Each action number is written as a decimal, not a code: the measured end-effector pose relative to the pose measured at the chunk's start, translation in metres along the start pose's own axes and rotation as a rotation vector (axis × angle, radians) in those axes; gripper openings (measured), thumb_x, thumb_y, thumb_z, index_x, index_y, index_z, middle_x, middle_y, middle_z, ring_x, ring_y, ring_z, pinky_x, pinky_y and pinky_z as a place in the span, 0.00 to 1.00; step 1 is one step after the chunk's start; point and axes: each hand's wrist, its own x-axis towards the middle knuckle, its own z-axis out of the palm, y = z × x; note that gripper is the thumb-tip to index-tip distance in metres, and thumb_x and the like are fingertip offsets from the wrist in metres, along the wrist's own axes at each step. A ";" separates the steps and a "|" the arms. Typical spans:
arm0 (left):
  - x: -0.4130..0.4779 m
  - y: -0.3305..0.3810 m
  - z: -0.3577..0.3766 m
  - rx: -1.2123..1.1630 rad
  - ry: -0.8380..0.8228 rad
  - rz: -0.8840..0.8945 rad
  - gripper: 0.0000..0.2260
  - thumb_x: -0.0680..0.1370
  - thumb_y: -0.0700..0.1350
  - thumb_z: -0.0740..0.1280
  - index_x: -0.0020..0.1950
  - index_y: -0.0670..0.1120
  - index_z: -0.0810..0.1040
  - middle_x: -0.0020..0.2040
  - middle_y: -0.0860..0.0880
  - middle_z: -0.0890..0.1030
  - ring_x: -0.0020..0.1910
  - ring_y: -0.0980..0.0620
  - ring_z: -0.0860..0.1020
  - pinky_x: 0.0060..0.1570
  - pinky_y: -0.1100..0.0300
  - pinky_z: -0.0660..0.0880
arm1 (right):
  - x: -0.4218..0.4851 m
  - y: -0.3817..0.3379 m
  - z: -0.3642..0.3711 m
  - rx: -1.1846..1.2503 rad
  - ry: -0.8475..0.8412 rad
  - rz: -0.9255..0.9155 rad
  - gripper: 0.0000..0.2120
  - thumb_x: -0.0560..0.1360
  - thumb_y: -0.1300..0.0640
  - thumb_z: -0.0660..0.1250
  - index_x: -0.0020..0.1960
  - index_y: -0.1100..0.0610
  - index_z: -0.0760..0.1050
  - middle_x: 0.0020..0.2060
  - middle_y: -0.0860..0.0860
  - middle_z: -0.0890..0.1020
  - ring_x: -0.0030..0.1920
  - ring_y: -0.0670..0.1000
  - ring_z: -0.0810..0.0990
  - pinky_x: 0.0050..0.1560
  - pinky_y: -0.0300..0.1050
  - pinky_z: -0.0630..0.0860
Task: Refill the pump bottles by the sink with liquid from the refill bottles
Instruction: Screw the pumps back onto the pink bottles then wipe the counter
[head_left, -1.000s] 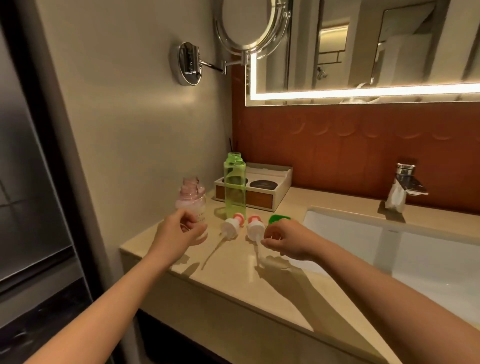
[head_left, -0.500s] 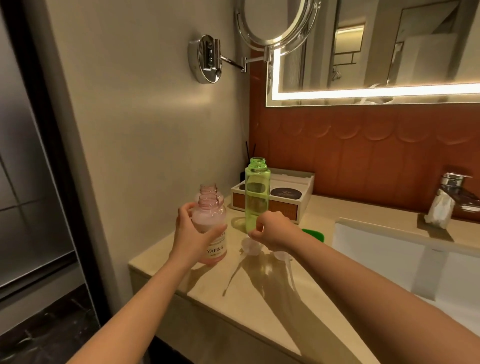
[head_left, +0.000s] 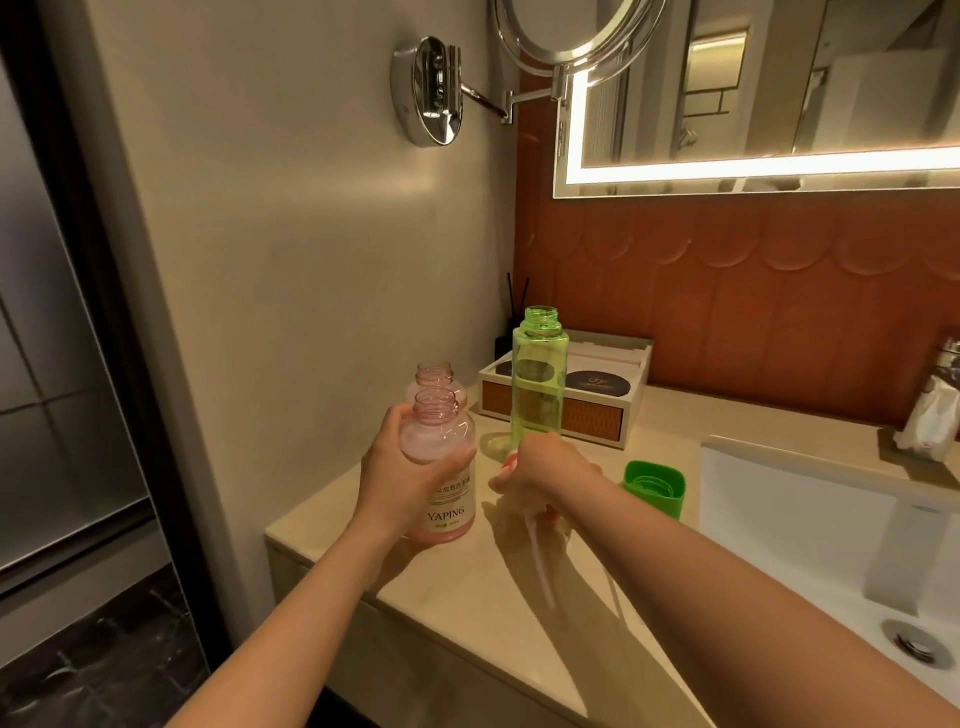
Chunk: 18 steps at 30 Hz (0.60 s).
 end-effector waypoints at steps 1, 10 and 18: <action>-0.001 0.000 -0.002 -0.008 -0.011 0.003 0.25 0.65 0.48 0.77 0.57 0.56 0.70 0.52 0.56 0.79 0.50 0.53 0.78 0.47 0.54 0.76 | 0.001 0.000 0.001 0.000 -0.001 0.004 0.16 0.71 0.45 0.69 0.39 0.56 0.69 0.36 0.52 0.74 0.40 0.52 0.77 0.38 0.43 0.75; -0.021 0.004 -0.011 -0.132 -0.085 0.021 0.31 0.55 0.57 0.75 0.56 0.56 0.72 0.51 0.55 0.80 0.49 0.55 0.80 0.48 0.56 0.76 | -0.019 0.015 -0.044 0.647 -0.042 -0.071 0.16 0.75 0.47 0.65 0.47 0.61 0.72 0.39 0.55 0.79 0.34 0.50 0.81 0.28 0.37 0.77; -0.035 0.006 -0.008 -0.230 -0.147 0.038 0.32 0.54 0.54 0.76 0.56 0.53 0.73 0.52 0.52 0.81 0.51 0.52 0.80 0.51 0.54 0.76 | -0.039 0.020 -0.080 1.525 0.099 -0.046 0.18 0.74 0.50 0.67 0.54 0.63 0.69 0.51 0.59 0.78 0.51 0.56 0.80 0.45 0.45 0.80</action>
